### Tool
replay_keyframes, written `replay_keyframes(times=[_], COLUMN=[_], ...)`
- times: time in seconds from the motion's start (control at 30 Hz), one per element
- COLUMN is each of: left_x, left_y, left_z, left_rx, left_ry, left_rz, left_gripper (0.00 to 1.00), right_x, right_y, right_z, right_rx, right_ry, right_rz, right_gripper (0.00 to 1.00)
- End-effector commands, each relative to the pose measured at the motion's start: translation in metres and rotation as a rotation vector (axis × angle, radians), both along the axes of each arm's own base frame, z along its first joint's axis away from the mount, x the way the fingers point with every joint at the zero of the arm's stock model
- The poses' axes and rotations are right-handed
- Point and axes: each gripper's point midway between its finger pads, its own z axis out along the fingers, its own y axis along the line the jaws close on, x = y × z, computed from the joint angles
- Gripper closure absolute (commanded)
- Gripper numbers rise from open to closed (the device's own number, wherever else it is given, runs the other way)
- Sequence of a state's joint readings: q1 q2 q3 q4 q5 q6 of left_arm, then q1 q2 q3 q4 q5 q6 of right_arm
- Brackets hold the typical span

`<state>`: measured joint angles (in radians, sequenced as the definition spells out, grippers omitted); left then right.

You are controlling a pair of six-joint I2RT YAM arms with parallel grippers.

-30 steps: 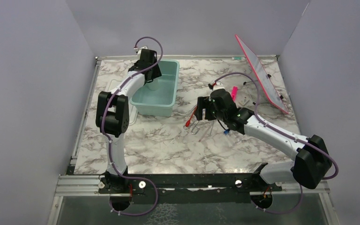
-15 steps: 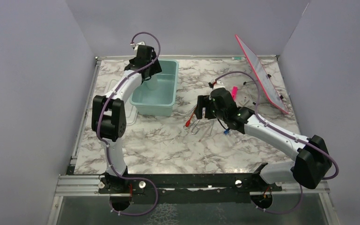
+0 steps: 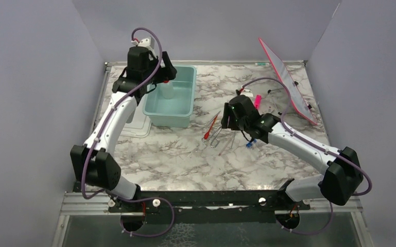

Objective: Organize the chemistry lab equipment

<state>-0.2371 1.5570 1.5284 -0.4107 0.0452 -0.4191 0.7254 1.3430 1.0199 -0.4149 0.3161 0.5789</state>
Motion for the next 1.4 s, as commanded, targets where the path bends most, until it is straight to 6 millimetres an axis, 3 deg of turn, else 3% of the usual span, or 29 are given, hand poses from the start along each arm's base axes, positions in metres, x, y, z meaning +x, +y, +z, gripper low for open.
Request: replay_keyframes(times=[0.0, 0.13, 0.27, 0.57, 0.93, 1.37], left_x=[-0.061, -0.103, -0.132, -0.164, -0.161, -0.148], left_y=[-0.041, -0.052, -0.058, -0.087, -0.096, -0.101], left_z=[0.010, 0.008, -0.004, -0.015, -0.023, -0.016], left_rx=[-0.060, -0.099, -0.157, -0.212, -0.193, -0.179], left_ry=[-0.036, -0.068, -0.051, -0.009, 0.010, -0.004], left_rz=[-0.305, -0.376, -0.387, -0.455, -0.451, -0.456], left_gripper=[0.16, 0.17, 0.18, 0.22, 0.24, 0.23], right_x=[-0.009, -0.017, -0.018, -0.015, -0.010, -0.013], right_y=[-0.024, -0.032, -0.035, -0.047, -0.036, -0.047], right_z=[-0.027, -0.054, -0.076, -0.112, -0.132, -0.154], right_rx=[-0.073, -0.099, -0.110, -0.180, -0.159, -0.180], right_ry=[0.117, 0.209, 0.257, 0.294, 0.295, 0.333], right_rz=[-0.138, -0.192, -0.213, -0.244, -0.161, -0.215], right_gripper=[0.41, 0.52, 0.61, 0.66, 0.69, 0.90])
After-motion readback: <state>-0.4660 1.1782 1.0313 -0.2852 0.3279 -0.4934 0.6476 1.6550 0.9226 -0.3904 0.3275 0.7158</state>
